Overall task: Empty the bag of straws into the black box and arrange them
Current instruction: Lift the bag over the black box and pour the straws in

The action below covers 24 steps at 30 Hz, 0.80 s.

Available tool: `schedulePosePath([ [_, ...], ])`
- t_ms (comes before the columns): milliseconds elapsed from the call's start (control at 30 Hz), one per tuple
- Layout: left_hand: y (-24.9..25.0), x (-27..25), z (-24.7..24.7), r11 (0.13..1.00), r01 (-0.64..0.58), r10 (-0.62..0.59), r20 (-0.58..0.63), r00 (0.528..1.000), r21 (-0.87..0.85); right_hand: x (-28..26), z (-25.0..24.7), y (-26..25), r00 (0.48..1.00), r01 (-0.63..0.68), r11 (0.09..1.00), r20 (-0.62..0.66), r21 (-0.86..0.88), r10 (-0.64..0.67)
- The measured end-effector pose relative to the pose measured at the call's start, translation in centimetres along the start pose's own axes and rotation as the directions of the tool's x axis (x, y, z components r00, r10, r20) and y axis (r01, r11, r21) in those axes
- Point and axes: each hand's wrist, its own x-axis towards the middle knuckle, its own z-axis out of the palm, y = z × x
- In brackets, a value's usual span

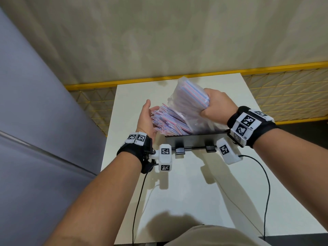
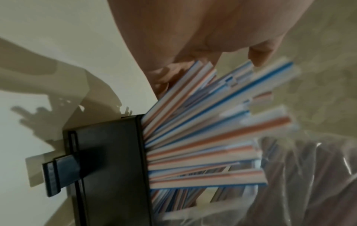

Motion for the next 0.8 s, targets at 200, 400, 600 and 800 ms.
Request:
schedulePosePath([
  [200, 0.1, 0.5, -1.0, 0.971, -0.049, 0.063, -0.051, 0.997, 0.234, -0.3, -0.9, 0.9, 0.999, -0.027, 0.999, 0.020, 0.028, 0.026],
  [400, 0.5, 1.0, -1.9, 0.922, 0.000, -0.002, 0.005, 1.000, 0.387, -0.6, -1.3, 1.8, 0.999, -0.032, 0.998, 0.025, 0.060, 0.030],
  [600, 3.0, 2.5, -1.4, 0.798, -0.278, 0.365, -0.063, 0.929, 0.534, -0.5, -0.7, 1.8, 1.000, 0.000, 0.997, 0.017, 0.073, -0.002],
  [800, 5.3, 0.7, 2.6, 0.449, -0.495, 0.204, 0.454, 0.867, 0.744, -0.2, -0.1, 1.7, 0.999, 0.033, 0.993, 0.022, 0.113, -0.036],
])
